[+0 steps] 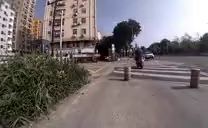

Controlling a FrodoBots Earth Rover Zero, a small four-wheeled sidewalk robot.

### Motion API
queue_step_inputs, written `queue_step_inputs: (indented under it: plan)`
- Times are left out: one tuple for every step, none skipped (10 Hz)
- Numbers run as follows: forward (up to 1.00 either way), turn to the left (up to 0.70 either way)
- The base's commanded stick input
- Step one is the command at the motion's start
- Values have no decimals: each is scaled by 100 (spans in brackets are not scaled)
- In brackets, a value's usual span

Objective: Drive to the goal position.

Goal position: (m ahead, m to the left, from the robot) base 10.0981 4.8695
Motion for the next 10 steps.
queue_step_inputs:
  plan:
    - [9, 0]
    - [27, 0]
    - [45, 0]
    - [45, 0]
    - [45, 0]
    - [45, 0]
    - [45, 0]
    - [45, 0]
    - [45, 0]
    - [47, 0]
